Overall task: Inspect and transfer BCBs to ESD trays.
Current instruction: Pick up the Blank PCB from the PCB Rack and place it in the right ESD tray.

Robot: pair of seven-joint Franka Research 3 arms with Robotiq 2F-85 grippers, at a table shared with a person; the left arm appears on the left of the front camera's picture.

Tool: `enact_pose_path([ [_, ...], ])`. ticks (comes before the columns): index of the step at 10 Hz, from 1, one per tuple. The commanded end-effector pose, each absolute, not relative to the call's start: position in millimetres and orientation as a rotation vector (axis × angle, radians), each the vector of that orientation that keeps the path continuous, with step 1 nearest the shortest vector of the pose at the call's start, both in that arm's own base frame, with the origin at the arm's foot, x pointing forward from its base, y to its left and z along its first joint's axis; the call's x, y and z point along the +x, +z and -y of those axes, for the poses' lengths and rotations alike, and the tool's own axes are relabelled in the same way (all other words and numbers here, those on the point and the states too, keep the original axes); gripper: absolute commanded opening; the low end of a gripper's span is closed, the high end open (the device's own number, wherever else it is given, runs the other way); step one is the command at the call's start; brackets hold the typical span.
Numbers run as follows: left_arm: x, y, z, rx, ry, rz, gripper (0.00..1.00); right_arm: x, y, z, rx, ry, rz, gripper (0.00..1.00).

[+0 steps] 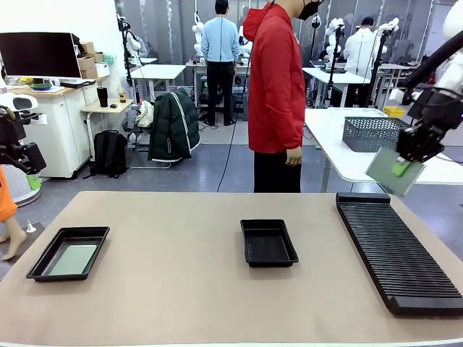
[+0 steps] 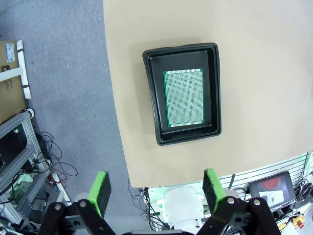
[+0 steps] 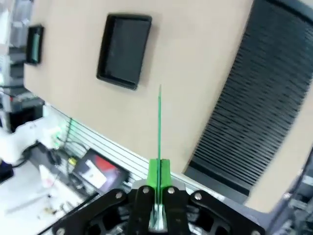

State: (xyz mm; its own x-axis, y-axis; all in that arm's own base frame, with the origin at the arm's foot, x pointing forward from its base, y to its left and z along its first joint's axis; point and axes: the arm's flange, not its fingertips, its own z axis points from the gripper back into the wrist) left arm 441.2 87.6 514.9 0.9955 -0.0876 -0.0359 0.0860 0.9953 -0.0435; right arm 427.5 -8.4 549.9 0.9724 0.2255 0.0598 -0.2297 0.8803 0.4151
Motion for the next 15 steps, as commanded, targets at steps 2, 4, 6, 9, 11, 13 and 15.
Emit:
enact_pose_path([
  [2, 440, 514, -87, -0.042, -0.087, -0.033, 1.0, 414, 506, -47, 0.574, 0.102, 0.054, 0.03],
  [4, 440, 514, -87, -0.042, -0.087, -0.033, 1.0, 413, 479, -74, 0.643, 0.053, 0.06, 0.03],
  [6, 440, 514, -87, -0.042, -0.087, -0.033, 1.0, 416, 453, -100, 0.707, -0.024, 0.131, 0.03],
  [9, 440, 514, -87, -0.042, -0.087, -0.033, 1.0, 431, 417, -144, 0.74, -0.013, 0.127, 0.03],
  [11, 440, 514, -87, -0.042, -0.087, -0.033, 1.0, 448, 391, -167, 0.767, 0.02, 0.132, 0.03],
  [13, 440, 514, -87, -0.042, -0.087, -0.033, 1.0, 463, 364, -184, 0.794, 0.059, 0.109, 0.03],
  [15, 440, 514, -87, -0.042, -0.087, -0.033, 1.0, 475, 342, -195, 0.791, 0.051, 0.1, 0.03],
])
